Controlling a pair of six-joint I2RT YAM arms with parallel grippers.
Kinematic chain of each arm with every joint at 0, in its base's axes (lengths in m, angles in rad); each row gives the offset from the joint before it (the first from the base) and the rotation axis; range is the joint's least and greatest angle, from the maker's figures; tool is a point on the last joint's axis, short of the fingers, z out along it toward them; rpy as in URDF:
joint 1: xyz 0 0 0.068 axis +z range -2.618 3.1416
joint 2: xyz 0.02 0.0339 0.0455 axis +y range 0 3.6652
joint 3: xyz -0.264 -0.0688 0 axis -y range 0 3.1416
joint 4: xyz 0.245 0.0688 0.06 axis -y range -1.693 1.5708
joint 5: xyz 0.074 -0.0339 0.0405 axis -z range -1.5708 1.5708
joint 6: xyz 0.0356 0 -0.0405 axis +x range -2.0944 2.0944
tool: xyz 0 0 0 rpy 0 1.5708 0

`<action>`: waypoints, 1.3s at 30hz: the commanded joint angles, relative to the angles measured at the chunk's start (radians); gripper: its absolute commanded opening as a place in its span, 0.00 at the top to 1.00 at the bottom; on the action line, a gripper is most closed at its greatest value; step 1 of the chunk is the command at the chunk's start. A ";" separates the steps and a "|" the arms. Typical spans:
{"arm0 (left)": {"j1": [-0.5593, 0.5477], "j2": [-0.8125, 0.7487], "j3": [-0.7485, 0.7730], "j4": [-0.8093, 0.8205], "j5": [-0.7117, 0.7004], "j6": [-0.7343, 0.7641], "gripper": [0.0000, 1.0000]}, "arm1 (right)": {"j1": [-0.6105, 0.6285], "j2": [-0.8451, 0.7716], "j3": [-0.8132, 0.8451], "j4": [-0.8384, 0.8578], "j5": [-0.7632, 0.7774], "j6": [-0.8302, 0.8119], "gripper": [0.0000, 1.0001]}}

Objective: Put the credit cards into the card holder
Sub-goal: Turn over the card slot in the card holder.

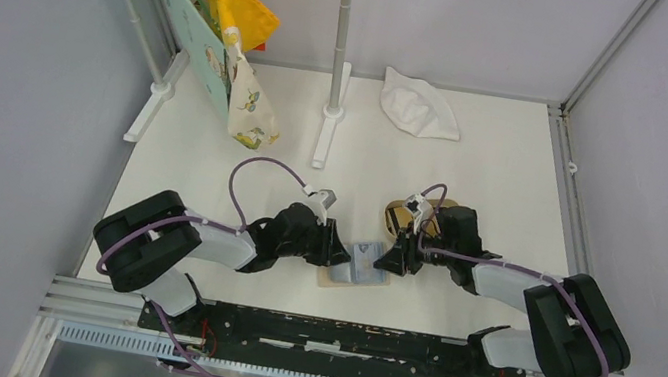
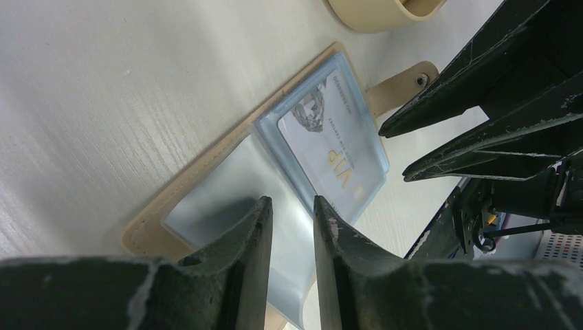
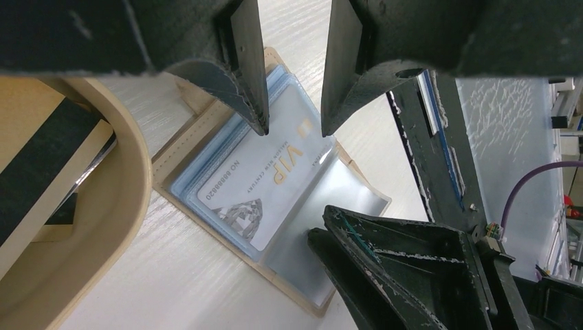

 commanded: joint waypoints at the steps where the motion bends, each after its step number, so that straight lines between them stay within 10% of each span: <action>1: -0.008 0.003 0.035 0.053 0.005 0.017 0.66 | -0.007 0.016 0.019 0.051 -0.006 0.015 0.60; 39: -0.015 0.039 0.055 0.059 0.028 0.017 0.66 | -0.013 0.101 0.026 0.114 -0.086 0.107 0.47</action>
